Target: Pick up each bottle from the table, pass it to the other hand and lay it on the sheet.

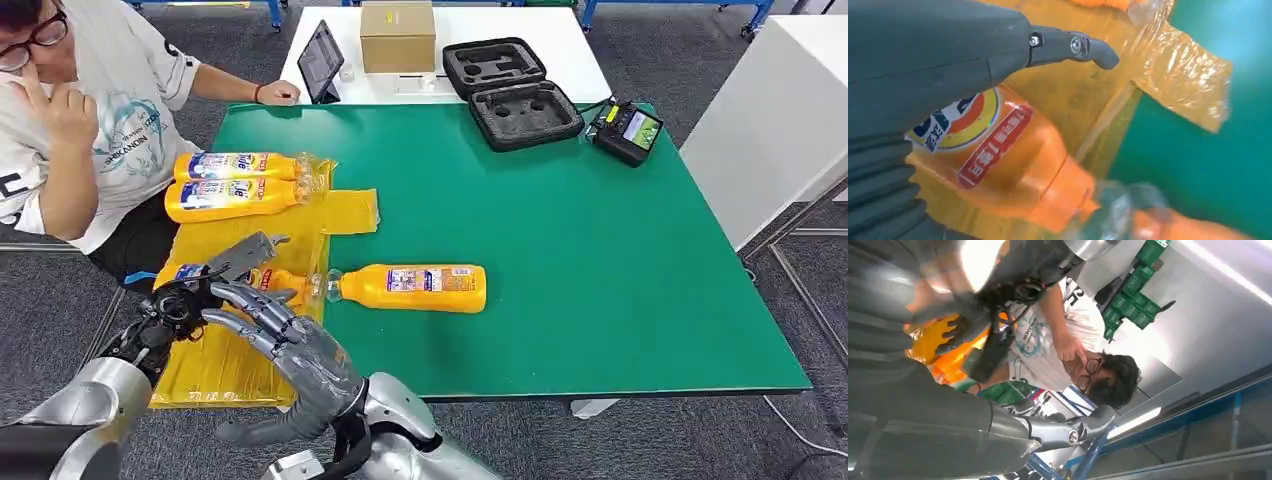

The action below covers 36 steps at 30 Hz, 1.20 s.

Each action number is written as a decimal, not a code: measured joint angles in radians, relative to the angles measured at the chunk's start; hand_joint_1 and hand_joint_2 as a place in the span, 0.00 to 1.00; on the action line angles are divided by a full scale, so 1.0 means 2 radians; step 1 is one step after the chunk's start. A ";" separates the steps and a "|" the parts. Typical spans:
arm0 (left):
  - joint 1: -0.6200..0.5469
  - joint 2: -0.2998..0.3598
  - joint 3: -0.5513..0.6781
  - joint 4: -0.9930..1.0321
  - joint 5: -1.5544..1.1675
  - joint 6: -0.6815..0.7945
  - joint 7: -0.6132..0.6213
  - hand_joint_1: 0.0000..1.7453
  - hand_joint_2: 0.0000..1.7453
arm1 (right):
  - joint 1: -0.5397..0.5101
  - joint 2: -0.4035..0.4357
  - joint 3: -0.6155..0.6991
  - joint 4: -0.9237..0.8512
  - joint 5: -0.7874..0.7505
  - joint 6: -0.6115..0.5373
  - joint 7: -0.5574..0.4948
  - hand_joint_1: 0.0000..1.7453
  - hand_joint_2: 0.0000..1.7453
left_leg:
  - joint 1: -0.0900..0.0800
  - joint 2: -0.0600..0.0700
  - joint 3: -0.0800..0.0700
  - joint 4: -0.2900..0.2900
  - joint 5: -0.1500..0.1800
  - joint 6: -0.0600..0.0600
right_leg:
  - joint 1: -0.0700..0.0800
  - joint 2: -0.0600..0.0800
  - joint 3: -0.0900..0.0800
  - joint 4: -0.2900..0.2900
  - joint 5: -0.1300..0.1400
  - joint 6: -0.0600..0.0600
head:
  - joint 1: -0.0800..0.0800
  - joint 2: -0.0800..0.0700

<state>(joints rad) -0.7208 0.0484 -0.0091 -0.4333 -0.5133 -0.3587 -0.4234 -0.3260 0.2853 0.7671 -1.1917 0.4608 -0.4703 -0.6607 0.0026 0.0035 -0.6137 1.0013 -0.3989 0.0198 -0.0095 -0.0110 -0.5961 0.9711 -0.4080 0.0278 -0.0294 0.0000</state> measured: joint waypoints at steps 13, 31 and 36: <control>0.004 -0.011 0.091 0.006 0.096 -0.003 0.014 0.00 0.00 | 0.000 0.000 0.000 0.011 0.005 -0.003 0.006 0.00 1.00 | 0.000 -0.001 0.000 0.000 0.000 0.000 | 0.000 0.000 0.000 0.000 0.000 0.000 | 0.000 0.000; 0.188 -0.073 0.142 -0.447 -0.011 0.530 -0.140 0.00 1.00 | -0.067 -0.043 -0.059 0.105 0.347 -0.021 0.284 0.00 1.00 | 0.000 0.004 -0.007 0.001 0.000 0.000 | 0.000 0.003 -0.008 0.000 0.002 -0.001 | 0.000 0.000; 0.211 -0.084 0.157 -0.547 0.007 0.530 -0.140 0.00 1.00 | -0.108 -0.068 -0.087 0.169 0.397 0.039 0.354 0.00 1.00 | 0.000 0.003 -0.007 0.001 0.000 0.001 | 0.000 0.002 -0.008 0.000 0.002 -0.001 | 0.000 0.000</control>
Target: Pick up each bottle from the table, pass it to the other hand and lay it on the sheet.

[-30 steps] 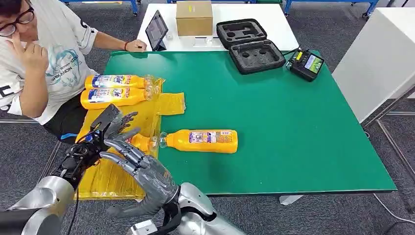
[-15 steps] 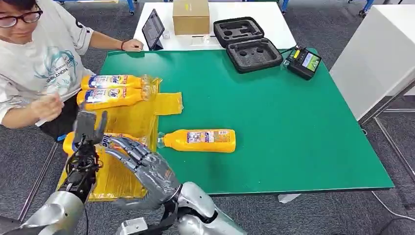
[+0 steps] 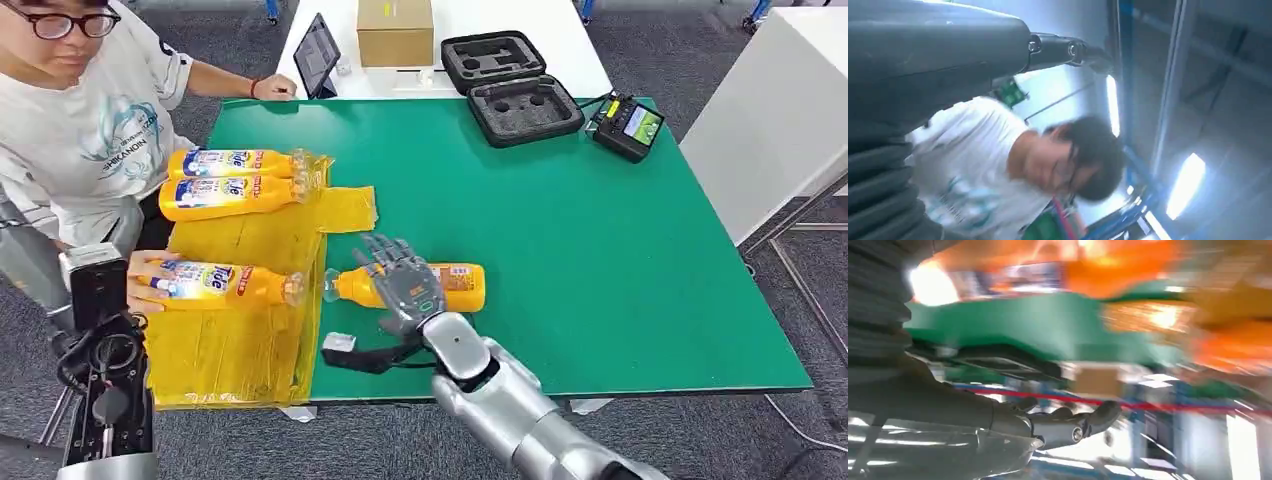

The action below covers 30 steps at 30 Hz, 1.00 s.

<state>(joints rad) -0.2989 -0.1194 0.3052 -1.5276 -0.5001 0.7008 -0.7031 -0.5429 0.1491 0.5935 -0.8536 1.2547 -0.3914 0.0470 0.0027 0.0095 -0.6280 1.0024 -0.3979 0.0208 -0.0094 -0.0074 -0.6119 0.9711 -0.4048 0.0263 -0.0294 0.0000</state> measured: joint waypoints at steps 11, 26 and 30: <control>0.015 -0.014 0.002 -0.063 0.016 0.000 0.000 0.00 1.00 | -0.047 -0.022 -0.040 0.093 0.010 0.057 0.027 0.00 1.00 | 0.000 0.000 0.000 0.000 0.000 0.000 | 0.000 0.000 0.000 0.000 0.000 0.000 | 0.000 0.000; 0.005 -0.030 -0.013 -0.050 0.016 -0.002 0.000 0.00 1.00 | -0.079 -0.016 -0.109 0.175 -0.118 0.155 -0.089 0.00 1.00 | 0.000 0.000 0.000 0.000 0.000 0.000 | 0.000 0.000 -0.001 0.000 0.000 0.000 | 0.000 0.000; 0.001 -0.033 -0.015 -0.039 0.021 -0.002 0.000 0.00 1.00 | -0.095 -0.014 -0.138 0.200 -0.147 0.189 -0.107 0.00 1.00 | 0.000 0.000 0.000 0.000 0.000 0.000 | 0.000 0.000 0.000 0.000 0.000 0.000 | 0.000 0.000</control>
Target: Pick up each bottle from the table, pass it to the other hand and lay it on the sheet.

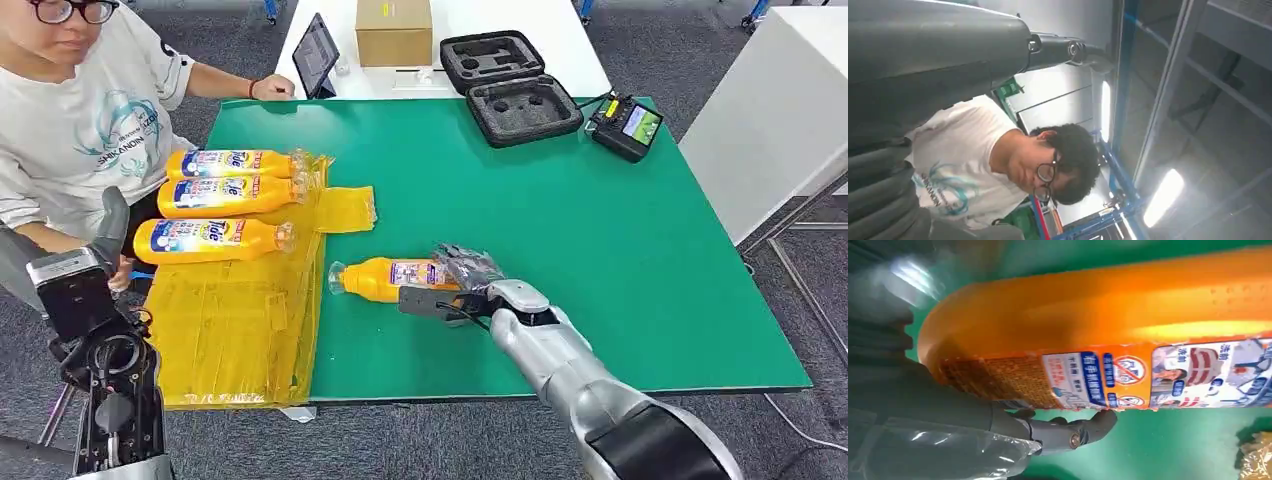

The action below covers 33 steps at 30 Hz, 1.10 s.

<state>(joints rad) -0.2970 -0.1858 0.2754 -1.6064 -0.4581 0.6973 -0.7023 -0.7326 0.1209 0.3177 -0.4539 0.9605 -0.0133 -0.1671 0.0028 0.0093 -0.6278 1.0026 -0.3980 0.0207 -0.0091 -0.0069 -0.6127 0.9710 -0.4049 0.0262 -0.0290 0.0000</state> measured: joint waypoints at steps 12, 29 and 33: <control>-0.006 -0.001 -0.008 0.020 0.019 0.000 0.000 0.00 1.00 | -0.007 0.003 -0.028 0.027 -0.023 0.011 -0.071 0.80 1.00 | 0.000 0.001 0.001 0.000 0.000 0.000 | 0.000 0.000 0.000 0.000 0.000 0.000 | 0.000 0.000; -0.012 0.000 -0.013 0.041 0.053 0.000 0.000 0.00 1.00 | -0.011 0.009 -0.030 0.036 -0.005 0.011 -0.077 1.00 1.00 | 0.000 0.001 0.001 0.000 0.000 0.000 | 0.000 0.000 0.000 0.000 0.000 0.000 | 0.000 0.000; -0.011 0.002 -0.014 0.047 0.064 0.000 0.000 0.00 1.00 | -0.012 0.010 -0.029 0.036 -0.004 0.010 -0.073 1.00 1.00 | 0.000 0.001 0.001 0.000 0.000 0.000 | 0.001 0.000 0.000 0.000 0.000 0.000 | 0.000 0.000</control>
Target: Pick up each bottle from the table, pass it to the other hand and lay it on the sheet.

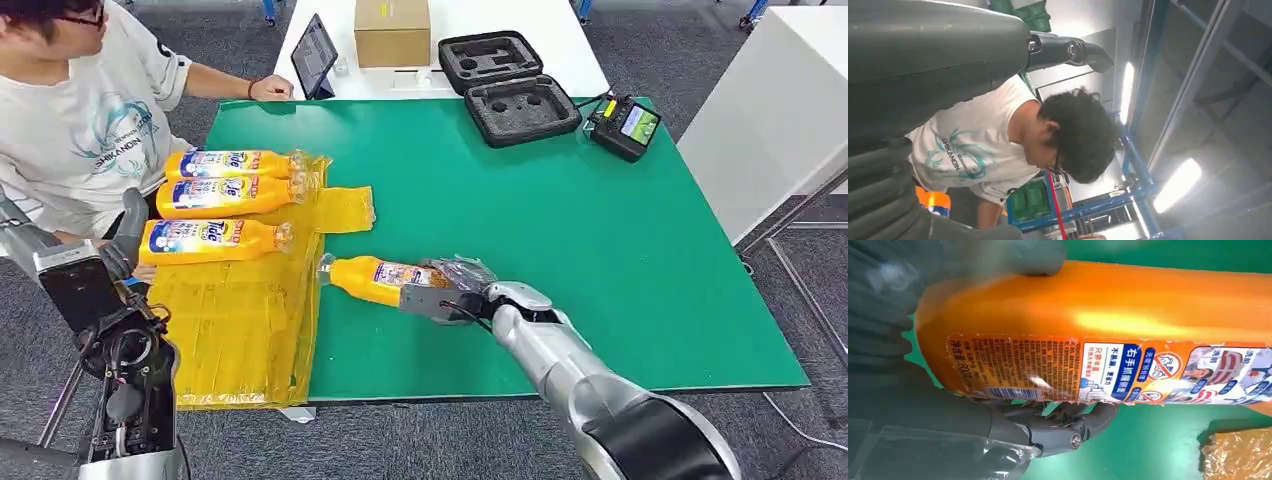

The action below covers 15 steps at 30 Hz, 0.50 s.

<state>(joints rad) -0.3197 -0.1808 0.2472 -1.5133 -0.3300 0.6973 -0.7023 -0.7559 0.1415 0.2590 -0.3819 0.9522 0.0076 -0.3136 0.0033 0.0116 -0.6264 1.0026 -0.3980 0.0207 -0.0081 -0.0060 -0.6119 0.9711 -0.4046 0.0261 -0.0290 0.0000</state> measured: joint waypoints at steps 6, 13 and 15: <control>0.002 0.005 -0.005 0.010 0.051 0.000 0.000 0.00 1.00 | 0.004 0.001 -0.002 0.000 -0.032 -0.033 -0.034 1.00 1.00 | 0.000 0.000 0.000 0.000 0.000 0.000 | 0.000 0.000 0.000 0.000 0.000 0.000 | 0.000 0.000; 0.028 0.023 -0.008 0.080 0.267 -0.144 0.001 0.00 1.00 | 0.080 0.022 -0.058 -0.110 -0.247 -0.089 -0.189 1.00 1.00 | 0.000 -0.001 -0.001 0.000 0.000 0.000 | 0.000 -0.001 -0.001 0.000 0.000 0.000 | 0.000 0.000; 0.032 0.027 -0.002 0.103 0.312 -0.183 0.002 0.00 1.00 | 0.110 0.024 -0.058 -0.173 -0.290 -0.107 -0.191 1.00 1.00 | 0.000 -0.001 -0.002 0.000 0.000 0.000 | 0.000 -0.001 -0.001 0.000 -0.001 0.000 | 0.000 0.000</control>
<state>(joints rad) -0.2547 -0.1260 0.2430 -1.3076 0.2935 0.3314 -0.6992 -0.5355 0.1904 0.1423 -0.7277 0.3714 -0.2069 -0.6966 0.0039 0.0092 -0.6305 1.0023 -0.3985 0.0202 -0.0075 -0.0071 -0.6142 0.9712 -0.4057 0.0258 -0.0290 0.0000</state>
